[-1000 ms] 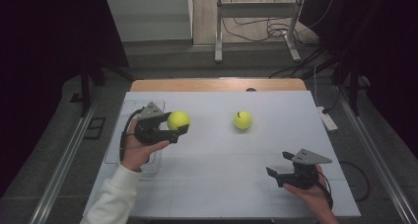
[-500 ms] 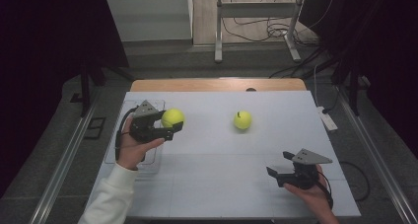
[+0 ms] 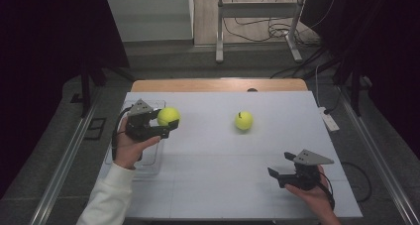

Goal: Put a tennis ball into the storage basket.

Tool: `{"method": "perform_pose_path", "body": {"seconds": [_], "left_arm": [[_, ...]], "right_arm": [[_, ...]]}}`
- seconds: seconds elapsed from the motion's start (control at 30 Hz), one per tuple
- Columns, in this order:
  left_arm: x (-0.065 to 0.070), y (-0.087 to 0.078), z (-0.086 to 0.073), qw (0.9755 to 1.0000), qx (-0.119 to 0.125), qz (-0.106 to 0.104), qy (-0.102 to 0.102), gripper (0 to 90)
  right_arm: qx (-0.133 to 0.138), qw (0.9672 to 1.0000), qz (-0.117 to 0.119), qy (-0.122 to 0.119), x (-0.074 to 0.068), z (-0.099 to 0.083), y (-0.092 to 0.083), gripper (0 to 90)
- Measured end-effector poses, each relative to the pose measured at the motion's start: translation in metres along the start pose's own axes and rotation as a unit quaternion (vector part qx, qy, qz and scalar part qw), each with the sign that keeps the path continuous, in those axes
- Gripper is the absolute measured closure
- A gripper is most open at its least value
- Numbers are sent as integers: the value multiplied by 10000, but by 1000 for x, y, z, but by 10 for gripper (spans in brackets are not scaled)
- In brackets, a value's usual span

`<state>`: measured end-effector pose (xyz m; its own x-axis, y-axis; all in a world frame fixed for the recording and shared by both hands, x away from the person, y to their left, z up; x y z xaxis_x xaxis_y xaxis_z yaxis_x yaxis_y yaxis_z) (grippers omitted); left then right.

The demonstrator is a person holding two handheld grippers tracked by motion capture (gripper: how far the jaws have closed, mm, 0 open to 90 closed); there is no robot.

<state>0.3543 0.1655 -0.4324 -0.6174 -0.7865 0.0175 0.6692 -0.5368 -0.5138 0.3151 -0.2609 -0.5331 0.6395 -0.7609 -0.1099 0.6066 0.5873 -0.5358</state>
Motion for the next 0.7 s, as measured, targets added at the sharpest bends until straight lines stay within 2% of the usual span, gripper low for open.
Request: {"method": "perform_pose_path", "body": {"seconds": [0.7], "left_arm": [[-18,-3,-3,9997,7,185,-154,272]], "right_arm": [[7,10000,3,-7,0,0,0,142]]}}
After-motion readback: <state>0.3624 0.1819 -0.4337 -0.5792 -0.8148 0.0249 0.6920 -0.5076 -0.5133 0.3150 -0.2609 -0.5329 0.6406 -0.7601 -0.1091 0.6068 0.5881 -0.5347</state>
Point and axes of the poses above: each handheld gripper's, and its own axes: y roughly forward along the jaws, z roughly out of its top, x roughly to its right, the point moved 5 cm from there along y, roughly forward along the jaws, and after that the axes turned 7 degrees about y, right-handed, at the moved point
